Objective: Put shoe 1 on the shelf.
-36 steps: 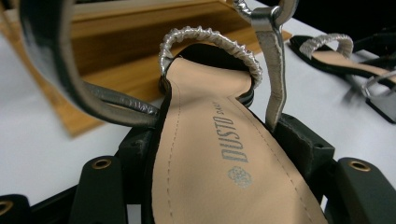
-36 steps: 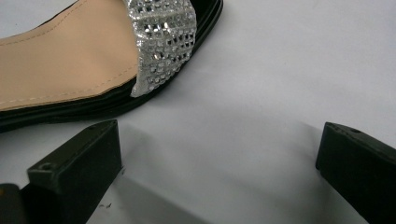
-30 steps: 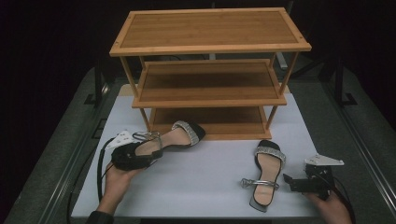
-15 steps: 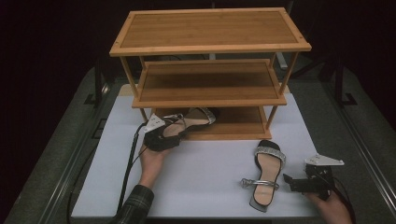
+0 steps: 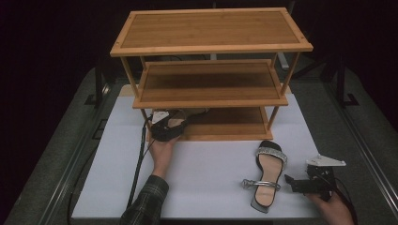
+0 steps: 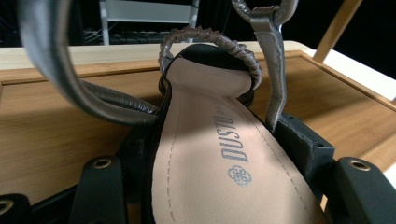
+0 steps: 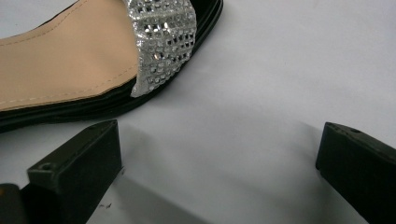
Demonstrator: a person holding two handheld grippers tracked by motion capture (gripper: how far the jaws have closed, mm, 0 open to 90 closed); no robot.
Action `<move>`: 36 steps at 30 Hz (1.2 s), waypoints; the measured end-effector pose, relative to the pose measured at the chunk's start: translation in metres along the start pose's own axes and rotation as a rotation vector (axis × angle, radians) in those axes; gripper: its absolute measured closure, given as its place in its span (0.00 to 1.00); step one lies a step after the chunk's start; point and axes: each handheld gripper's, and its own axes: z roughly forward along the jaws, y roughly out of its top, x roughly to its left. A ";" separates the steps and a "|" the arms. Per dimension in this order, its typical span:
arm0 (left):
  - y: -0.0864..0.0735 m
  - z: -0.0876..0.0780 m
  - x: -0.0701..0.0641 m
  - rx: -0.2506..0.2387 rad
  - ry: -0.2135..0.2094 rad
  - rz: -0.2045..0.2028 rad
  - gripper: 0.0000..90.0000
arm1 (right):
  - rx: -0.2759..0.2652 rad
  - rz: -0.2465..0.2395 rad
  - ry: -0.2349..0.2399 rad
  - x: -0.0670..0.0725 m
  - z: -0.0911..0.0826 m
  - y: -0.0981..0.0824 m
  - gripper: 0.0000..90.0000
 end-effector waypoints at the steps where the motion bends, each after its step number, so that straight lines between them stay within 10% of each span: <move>1: 0.000 0.002 -0.001 -0.003 0.015 0.001 0.42 | -0.001 -0.001 0.000 0.000 0.000 0.000 0.00; 6: 0.000 0.010 0.007 0.047 0.040 0.045 0.41 | 0.000 0.000 0.000 0.000 0.000 0.000 0.00; 15: 0.001 0.018 0.009 0.081 0.042 -0.034 0.39 | 0.000 -0.002 -0.001 0.000 0.000 0.000 0.00; 36: -0.003 -0.031 0.007 0.185 0.023 0.110 0.46 | -0.002 -0.003 -0.001 0.000 0.000 0.000 0.00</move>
